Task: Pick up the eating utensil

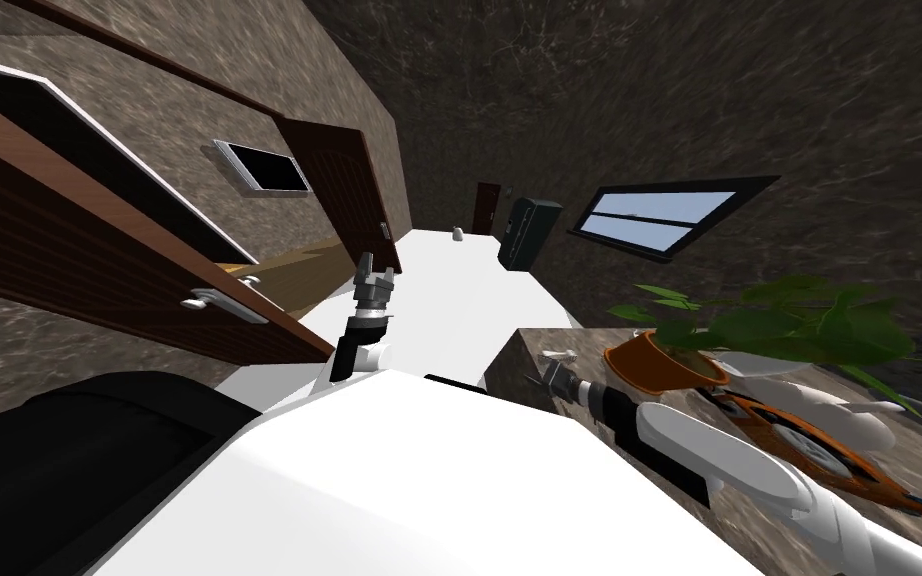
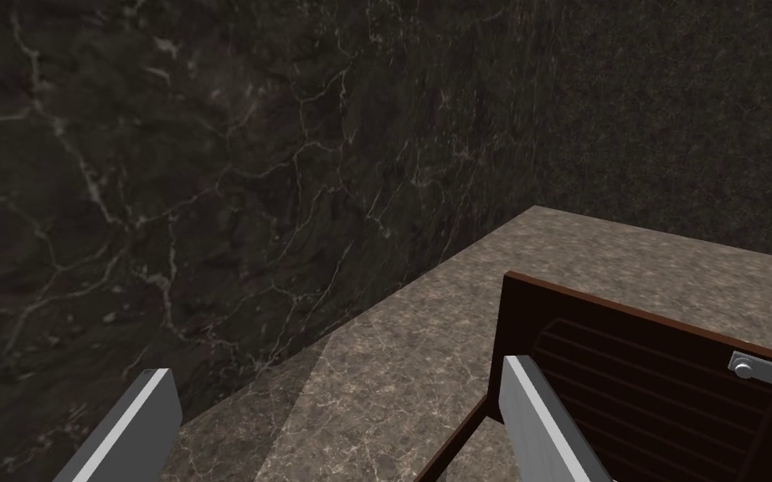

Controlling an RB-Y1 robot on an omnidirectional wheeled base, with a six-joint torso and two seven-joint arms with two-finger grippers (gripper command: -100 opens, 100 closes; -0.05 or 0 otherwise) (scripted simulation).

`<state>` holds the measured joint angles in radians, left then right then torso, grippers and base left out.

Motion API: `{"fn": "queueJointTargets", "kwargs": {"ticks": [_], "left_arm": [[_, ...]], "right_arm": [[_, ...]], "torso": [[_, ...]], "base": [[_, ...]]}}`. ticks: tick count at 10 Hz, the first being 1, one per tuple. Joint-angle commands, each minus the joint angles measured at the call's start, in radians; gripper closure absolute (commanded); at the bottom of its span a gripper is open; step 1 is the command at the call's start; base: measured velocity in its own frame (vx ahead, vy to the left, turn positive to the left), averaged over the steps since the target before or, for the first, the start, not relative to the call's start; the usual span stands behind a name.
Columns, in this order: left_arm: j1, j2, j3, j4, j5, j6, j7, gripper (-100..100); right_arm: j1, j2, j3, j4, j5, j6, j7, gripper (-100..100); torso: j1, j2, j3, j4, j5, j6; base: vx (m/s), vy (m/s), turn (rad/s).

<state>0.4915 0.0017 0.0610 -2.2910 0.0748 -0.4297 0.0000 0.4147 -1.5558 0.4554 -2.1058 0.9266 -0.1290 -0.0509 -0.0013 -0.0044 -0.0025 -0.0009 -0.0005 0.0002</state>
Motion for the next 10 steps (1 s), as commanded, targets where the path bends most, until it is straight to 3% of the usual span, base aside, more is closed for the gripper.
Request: {"fn": "queueJointTargets", "kwargs": {"ticks": [1, 4, 5, 7, 10], "left_arm": [[0.0, 0.0, 0.0, 0.0, 0.0, 0.0, 0.0, 0], [0.0, 0.0, 0.0, 0.0, 0.0, 0.0, 0.0, 0], [0.0, 0.0, 0.0, 0.0, 0.0, 0.0, 0.0, 0], [0.0, 0.0, 0.0, 0.0, 0.0, 0.0, 0.0, 0], [0.0, 0.0, 0.0, 0.0, 0.0, 0.0, 0.0, 0]], "right_arm": [[-0.007, -0.044, 0.016, 0.0, 0.015, 0.009, 0.007, -100], [-0.024, -0.131, 0.076, 0.016, 0.072, 0.026, 0.043, -100], [-0.024, -0.136, 0.076, 0.016, 0.072, 0.026, 0.043, -100], [-0.039, -0.209, 0.135, 0.031, 0.123, 0.041, 0.08, -100], [-0.046, -0.249, 0.163, 0.037, 0.145, 0.048, 0.098, -100]], "torso": [[0.0, 0.0, 0.0, 0.0, 0.0, 0.0], [0.001, 0.001, 0.001, 0.0, 0.0, 0.0], [0.0, 0.001, 0.0, 0.0, 0.0, 0.0], [0.0, 0.001, 0.0, 0.0, 0.0, 0.0], [0.0, 0.0, 0.0, 0.0, 0.0, 0.0]], "base": [[0.051, -0.02, 0.052], [0.048, -0.021, 0.096], [0.045, -0.024, 0.051], [0.06, -0.035, 0.136], [0.056, -0.025, 0.06]]}}
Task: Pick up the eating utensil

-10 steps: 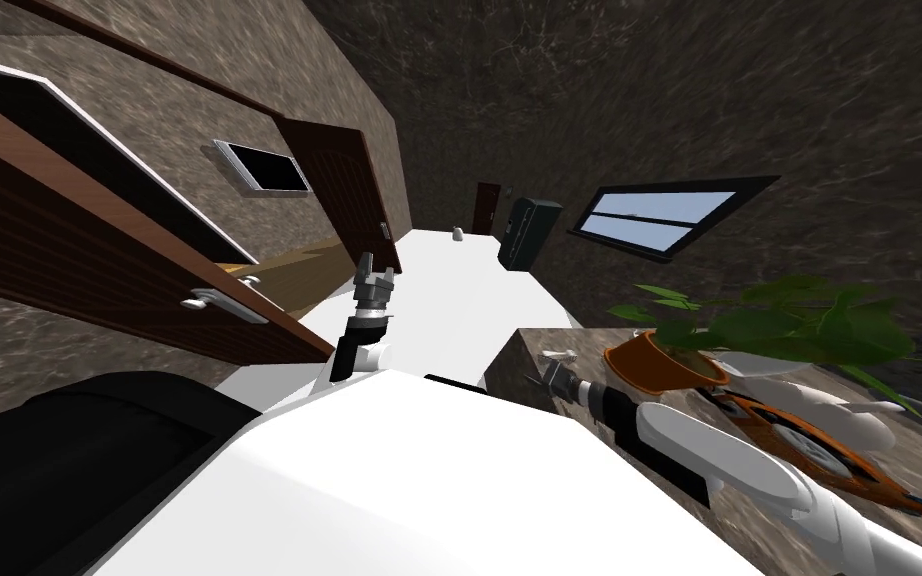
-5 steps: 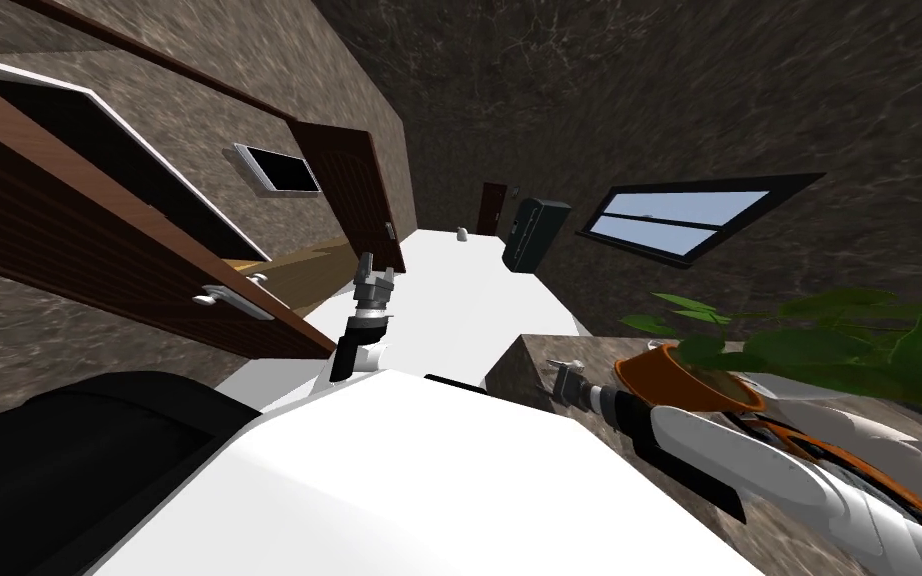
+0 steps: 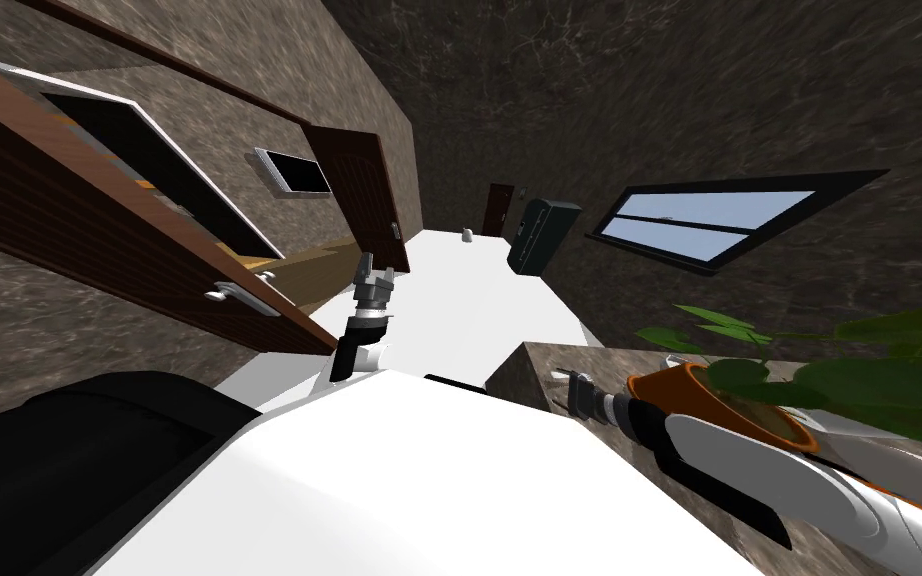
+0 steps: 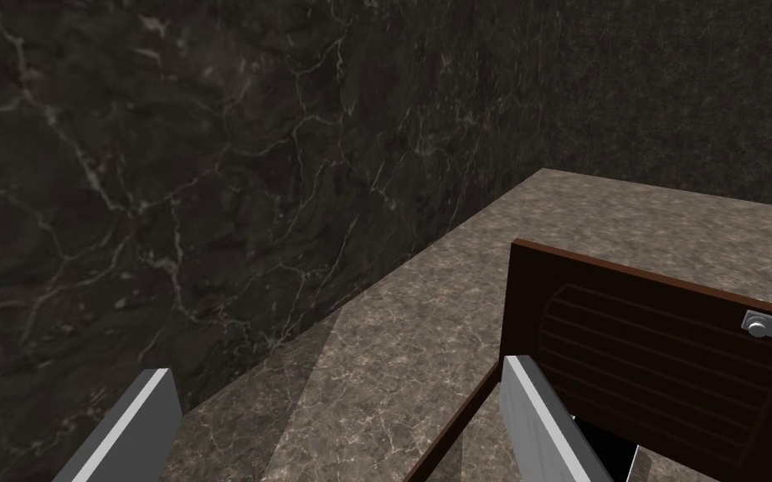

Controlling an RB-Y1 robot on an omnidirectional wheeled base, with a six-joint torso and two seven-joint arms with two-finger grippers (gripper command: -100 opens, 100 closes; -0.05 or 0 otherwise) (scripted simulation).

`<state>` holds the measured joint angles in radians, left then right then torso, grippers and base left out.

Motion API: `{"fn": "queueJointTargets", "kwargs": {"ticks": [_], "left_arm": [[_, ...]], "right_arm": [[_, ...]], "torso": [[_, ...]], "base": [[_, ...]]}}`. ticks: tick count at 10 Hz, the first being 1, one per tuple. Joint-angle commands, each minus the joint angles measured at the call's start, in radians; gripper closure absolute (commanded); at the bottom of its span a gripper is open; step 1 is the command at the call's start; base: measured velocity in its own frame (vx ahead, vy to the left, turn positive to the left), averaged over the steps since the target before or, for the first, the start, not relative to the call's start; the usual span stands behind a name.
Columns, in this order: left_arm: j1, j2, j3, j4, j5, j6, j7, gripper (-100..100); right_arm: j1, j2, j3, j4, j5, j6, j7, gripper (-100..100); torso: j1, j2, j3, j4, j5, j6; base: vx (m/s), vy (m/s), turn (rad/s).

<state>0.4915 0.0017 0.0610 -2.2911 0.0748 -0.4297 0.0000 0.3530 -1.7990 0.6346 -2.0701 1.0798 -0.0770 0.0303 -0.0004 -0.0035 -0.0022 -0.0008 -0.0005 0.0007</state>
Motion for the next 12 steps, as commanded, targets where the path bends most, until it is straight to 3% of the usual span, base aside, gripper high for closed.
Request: {"fn": "queueJointTargets", "kwargs": {"ticks": [1, 3, 8, 9, 12], "left_arm": [[0.0, 0.0, 0.0, 0.0, 0.0, 0.0, 0.0, 0], [0.0, 0.0, 0.0, 0.0, 0.0, 0.0, 0.0, 0], [0.0, 0.0, 0.0, 0.0, 0.0, 0.0, 0.0, 0], [0.0, 0.0, 0.0, 0.0, 0.0, 0.0, 0.0, 0], [0.0, 0.0, 0.0, 0.0, 0.0, 0.0, 0.0, 0]], "right_arm": [[0.009, -0.035, 0.011, 0.008, 0.013, 0.001, 0.035, -100], [-0.003, -0.085, 0.062, 0.02, 0.048, 0.011, 0.068, -100], [-0.008, -0.105, 0.085, 0.024, 0.063, 0.015, 0.084, -100], [-0.016, -0.135, 0.126, 0.032, 0.087, 0.021, 0.11, -100], [-0.019, -0.145, 0.142, 0.035, 0.096, 0.023, 0.121, -100]], "torso": [[0.0, 0.0, 0.0, 0.0, 0.0, 0.0], [-0.002, -0.001, -0.001, 0.0, 0.0, 0.0], [0.0, 0.002, 0.001, 0.001, 0.0, 0.0], [0.001, 0.003, 0.002, 0.001, 0.0, 0.0], [-0.001, 0.001, 0.0, 0.0, 0.0, 0.0]], "base": [[0.054, -0.027, 0.103], [0.068, -0.053, 0.136], [0.022, -0.018, 0.031], [0.048, -0.028, 0.112], [0.037, -0.034, 0.062]]}}
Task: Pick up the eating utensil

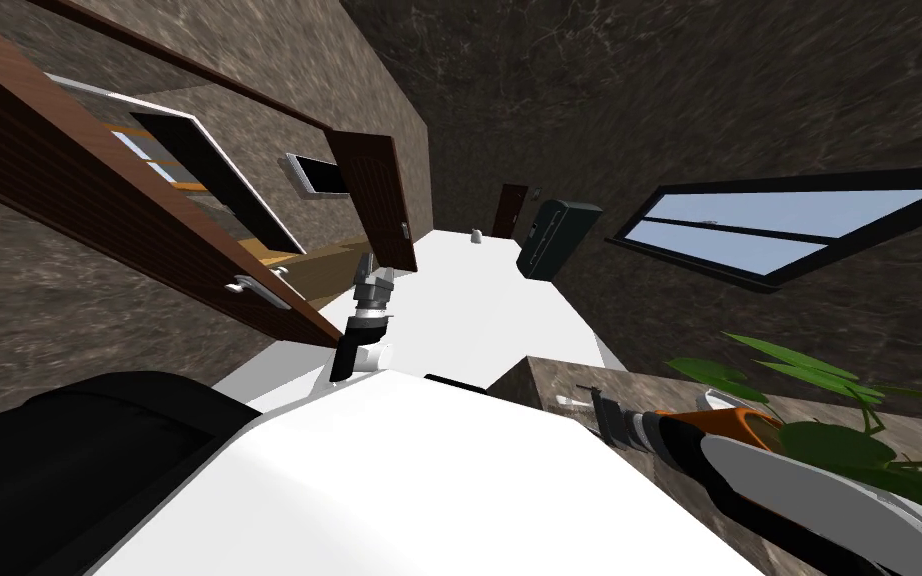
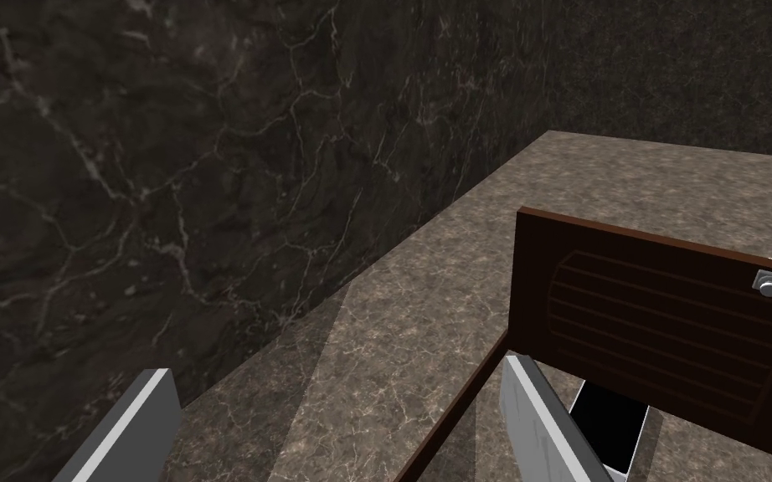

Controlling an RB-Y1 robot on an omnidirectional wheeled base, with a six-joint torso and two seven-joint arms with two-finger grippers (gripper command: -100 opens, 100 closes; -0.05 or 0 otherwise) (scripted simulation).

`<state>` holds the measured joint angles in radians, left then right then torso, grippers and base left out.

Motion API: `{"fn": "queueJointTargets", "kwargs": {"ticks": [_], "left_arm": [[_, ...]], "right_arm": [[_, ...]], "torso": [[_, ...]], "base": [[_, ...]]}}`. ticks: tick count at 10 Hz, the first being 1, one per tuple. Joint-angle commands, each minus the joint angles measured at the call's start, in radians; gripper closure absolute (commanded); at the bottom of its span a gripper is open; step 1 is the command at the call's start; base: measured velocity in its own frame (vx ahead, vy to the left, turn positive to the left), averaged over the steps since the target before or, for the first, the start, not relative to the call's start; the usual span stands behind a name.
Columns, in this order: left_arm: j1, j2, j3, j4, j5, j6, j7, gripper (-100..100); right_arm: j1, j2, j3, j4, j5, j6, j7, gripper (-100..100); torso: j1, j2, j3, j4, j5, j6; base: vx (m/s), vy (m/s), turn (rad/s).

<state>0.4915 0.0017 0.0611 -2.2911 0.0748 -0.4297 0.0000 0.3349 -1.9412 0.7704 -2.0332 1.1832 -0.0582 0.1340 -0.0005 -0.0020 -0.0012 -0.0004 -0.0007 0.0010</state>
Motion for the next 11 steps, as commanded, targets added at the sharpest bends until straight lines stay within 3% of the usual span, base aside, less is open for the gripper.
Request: {"fn": "queueJointTargets", "kwargs": {"ticks": [1, 3, 4, 5, 9, 10, 11], "left_arm": [[0.0, 0.0, 0.0, 0.0, 0.0, 0.0, 0.0, 0], [0.0, 0.0, 0.0, 0.0, 0.0, 0.0, 0.0, 0], [0.0, 0.0, 0.0, 0.0, 0.0, 0.0, 0.0, 0], [0.0, 0.0, 0.0, 0.0, 0.0, 0.0, 0.0, 0], [0.0, 0.0, 0.0, 0.0, 0.0, 0.0, 0.0, 0], [0.0, 0.0, 0.0, 0.0, 0.0, 0.0, 0.0, 0], [0.0, 0.0, 0.0, 0.0, 0.0, 0.0, 0.0, 0]], "right_arm": [[-0.006, -0.017, 0.03, 0.003, 0.005, 0.007, 0.034, -100], [-0.007, -0.017, 0.027, 0.002, -0.012, 0.005, 0.051, -100], [-0.006, -0.017, 0.026, 0.002, -0.006, 0.005, 0.043, 0], [0.002, 0.019, 0.028, 0.034, -0.005, 0.004, 0.058, -100], [0.013, 0.073, 0.031, 0.082, -0.002, 0.002, 0.078, -100], [0.008, 0.065, 0.033, 0.074, 0.005, 0.002, 0.072, -100], [0.007, 0.066, 0.034, 0.076, 0.01, 0.001, 0.067, 100]], "torso": [[0.0, 0.0, 0.0, 0.0, 0.0, 0.0], [0.0, 0.0, 0.0, 0.0, 0.0, 0.0], [0.001, 0.001, 0.001, 0.0, 0.0, 0.0], [0.002, 0.002, 0.001, 0.0, 0.0, 0.0], [0.003, 0.002, 0.001, 0.0, 0.001, 0.0], [0.003, 0.002, 0.001, 0.0, 0.0, 0.0], [0.001, 0.001, 0.001, 0.0, -0.001, 0.0]], "base": [[0.036, -0.025, 0.07], [0.02, -0.016, 0.024], [0.0, 0.0, 0.0], [0.006, 0.016, 0.097], [0.006, 0.016, 0.054], [0.002, 0.004, 0.01], [0.0, 0.0, 0.0]]}}
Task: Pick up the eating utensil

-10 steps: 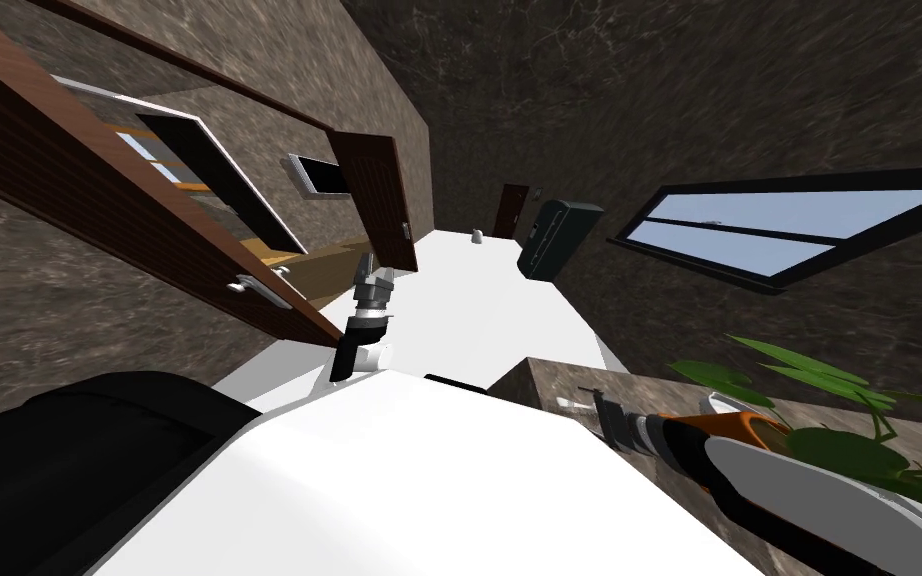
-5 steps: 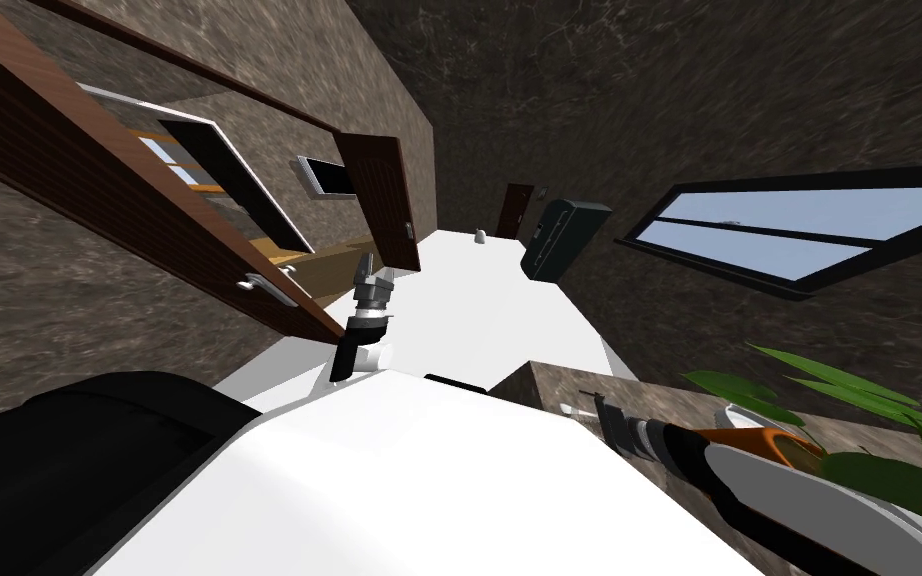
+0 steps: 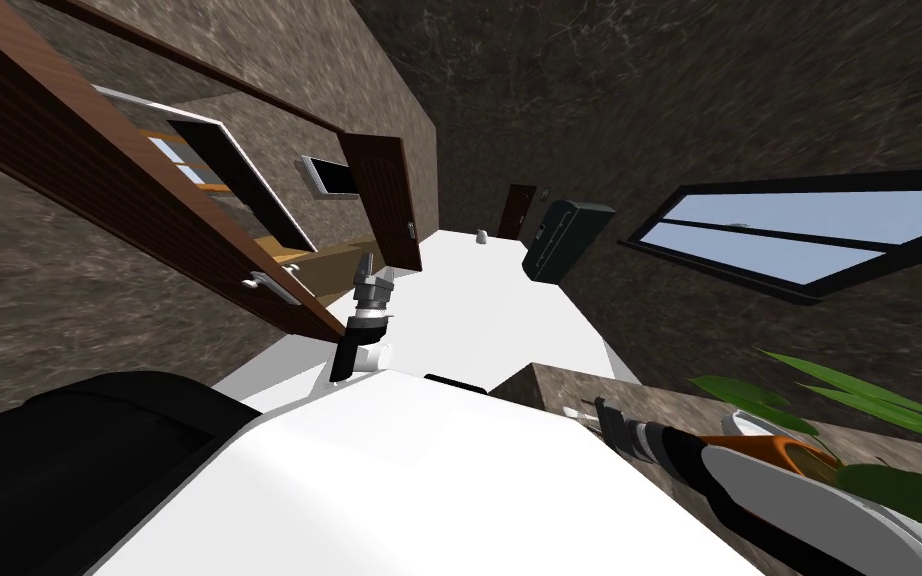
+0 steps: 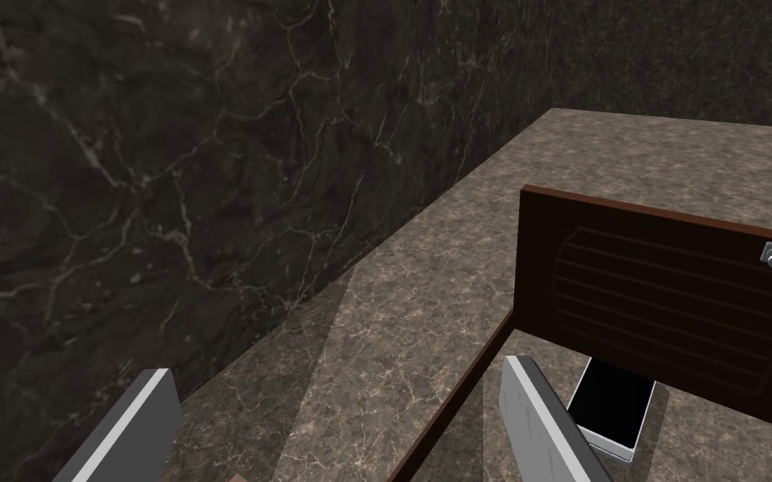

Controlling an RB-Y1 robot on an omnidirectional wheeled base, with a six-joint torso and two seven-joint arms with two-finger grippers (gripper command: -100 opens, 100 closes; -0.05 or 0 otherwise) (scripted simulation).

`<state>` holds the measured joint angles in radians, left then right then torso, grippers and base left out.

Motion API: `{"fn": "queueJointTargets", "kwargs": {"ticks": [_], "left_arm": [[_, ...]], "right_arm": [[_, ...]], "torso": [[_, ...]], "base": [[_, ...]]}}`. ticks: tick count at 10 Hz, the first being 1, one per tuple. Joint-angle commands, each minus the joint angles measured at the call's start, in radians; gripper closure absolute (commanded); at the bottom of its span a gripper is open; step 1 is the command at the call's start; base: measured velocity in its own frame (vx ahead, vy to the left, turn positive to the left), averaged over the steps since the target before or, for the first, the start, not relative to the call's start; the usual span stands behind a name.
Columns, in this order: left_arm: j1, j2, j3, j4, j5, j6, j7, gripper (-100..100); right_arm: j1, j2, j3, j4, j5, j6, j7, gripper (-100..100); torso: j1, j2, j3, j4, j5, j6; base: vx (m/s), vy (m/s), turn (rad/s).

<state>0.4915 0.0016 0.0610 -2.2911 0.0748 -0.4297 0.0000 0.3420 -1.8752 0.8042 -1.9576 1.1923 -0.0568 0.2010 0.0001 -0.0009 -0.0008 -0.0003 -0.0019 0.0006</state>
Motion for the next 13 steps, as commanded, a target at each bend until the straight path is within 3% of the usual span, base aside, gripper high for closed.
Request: {"fn": "queueJointTargets", "kwargs": {"ticks": [1, 4, 5, 6, 8, 10, 12, 13], "left_arm": [[0.0, 0.0, 0.0, 0.0, 0.0, 0.0, 0.0, 0], [0.0, 0.0, 0.0, 0.0, 0.0, 0.0, 0.0, 0], [0.0, 0.0, 0.0, 0.0, 0.0, 0.0, 0.0, 0], [0.0, 0.0, 0.0, 0.0, 0.0, 0.0, 0.0, 0], [0.0, 0.0, 0.0, 0.0, 0.0, 0.0, 0.0, 0], [0.0, 0.0, 0.0, 0.0, 0.0, 0.0, 0.0, 0], [0.0, 0.0, 0.0, 0.0, 0.0, 0.0, 0.0, 0], [0.0, 0.0, 0.0, 0.0, 0.0, 0.0, 0.0, 0]], "right_arm": [[0.0, 0.0, 0.0, 0.0, 0.0, 0.0, 0.0, 100], [0.0, 0.0, 0.0, 0.0, 0.001, -0.001, 0.001, 100], [0.0, 0.0, 0.0, 0.0, 0.001, -0.001, 0.001, 0], [-0.001, -0.029, -0.005, -0.025, -0.013, 0.002, -0.002, 100], [-0.001, -0.029, -0.005, -0.025, -0.013, 0.002, -0.002, 100], [-0.011, -0.074, -0.007, -0.065, -0.016, 0.003, -0.02, 100], [-0.012, -0.072, -0.005, -0.064, -0.003, 0.004, -0.036, 100], [-0.013, -0.072, -0.005, -0.064, -0.007, 0.004, -0.031, 0]], "torso": [[0.0, 0.0, 0.0, 0.0, 0.0, 0.0], [0.0, 0.0, 0.0, 0.0, 0.0, 0.001], [0.0, 0.0, 0.0, 0.0, 0.0, 0.001], [0.0, 0.0, 0.0, 0.0, 0.0, 0.001], [-0.001, 0.001, 0.001, 0.001, 0.0, 0.001], [-0.001, 0.001, 0.001, 0.001, 0.0, 0.001], [-0.001, 0.001, 0.001, 0.001, 0.0, 0.001], [-0.001, 0.001, 0.001, 0.001, 0.0, 0.001]], "base": [[0.0, 0.0, 0.0], [0.0, 0.0, 0.0], [0.0, 0.0, 0.0], [-0.003, -0.012, -0.096], [-0.003, -0.012, -0.022], [-0.003, -0.012, -0.068], [-0.003, -0.007, -0.018], [0.0, 0.0, 0.0]]}}
